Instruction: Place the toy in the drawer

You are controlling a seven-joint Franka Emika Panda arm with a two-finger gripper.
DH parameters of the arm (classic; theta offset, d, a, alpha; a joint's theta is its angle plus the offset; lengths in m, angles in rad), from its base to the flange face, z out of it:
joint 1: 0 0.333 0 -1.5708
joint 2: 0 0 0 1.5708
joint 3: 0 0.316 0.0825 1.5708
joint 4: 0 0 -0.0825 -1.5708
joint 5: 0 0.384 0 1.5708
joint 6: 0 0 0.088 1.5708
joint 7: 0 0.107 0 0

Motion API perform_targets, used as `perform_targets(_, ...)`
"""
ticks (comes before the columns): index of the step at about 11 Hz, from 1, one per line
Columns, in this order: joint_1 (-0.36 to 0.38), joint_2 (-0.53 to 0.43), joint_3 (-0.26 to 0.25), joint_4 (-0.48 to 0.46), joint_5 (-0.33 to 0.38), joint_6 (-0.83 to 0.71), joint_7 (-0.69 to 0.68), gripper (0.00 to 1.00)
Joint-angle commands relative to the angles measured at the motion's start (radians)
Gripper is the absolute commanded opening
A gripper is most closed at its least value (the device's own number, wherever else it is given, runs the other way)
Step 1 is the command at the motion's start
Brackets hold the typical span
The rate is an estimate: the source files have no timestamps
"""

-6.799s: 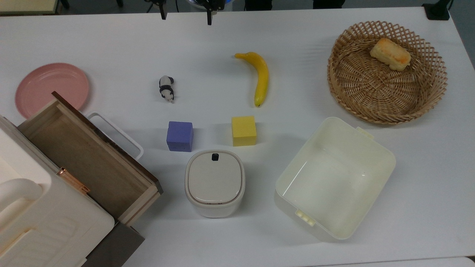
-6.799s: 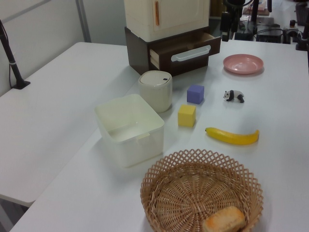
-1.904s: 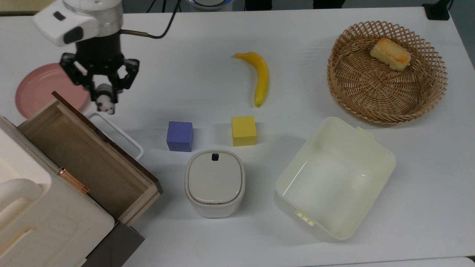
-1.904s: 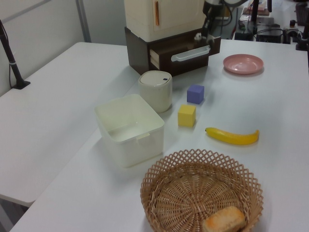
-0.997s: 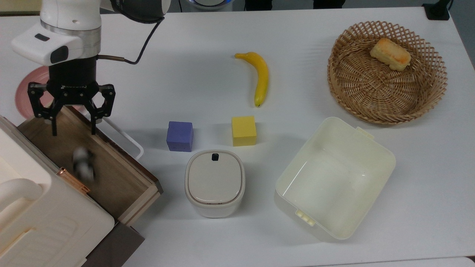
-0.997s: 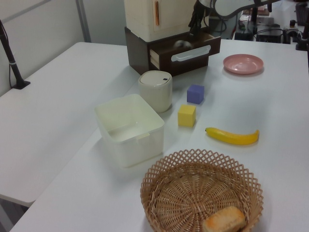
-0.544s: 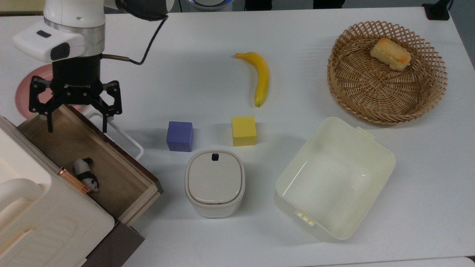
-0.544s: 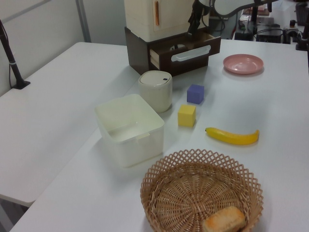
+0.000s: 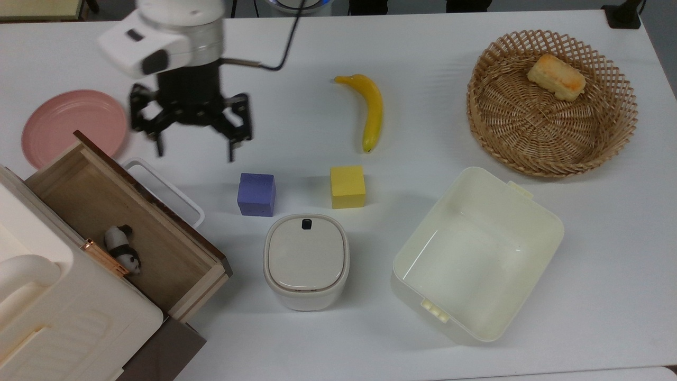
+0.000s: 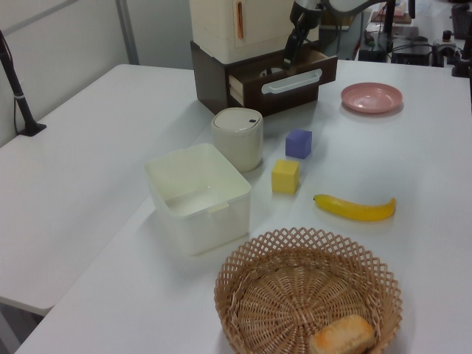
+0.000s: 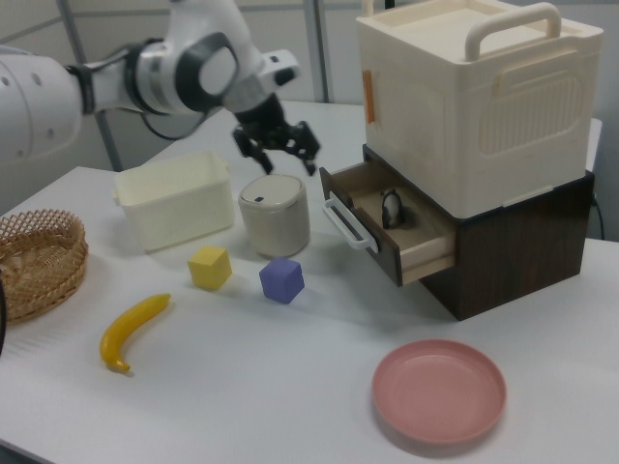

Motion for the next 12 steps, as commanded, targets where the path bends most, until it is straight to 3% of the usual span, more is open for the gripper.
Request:
perform_targets(1,0.085,-0.106,-0.004,-0.042,0.01,-0.241,0.075,1.0)
perform_targets(3,0.144,-0.176,-0.027,-0.086,0.042,-0.357,0.079,1.0)
perform_targets(6,0.152,-0.267,-0.049,-0.131,0.112,-0.455,0.079,1.0)
perform_targets(12,0.145,-0.292,-0.047,-0.125,0.111,-0.541,0.073,1.0)
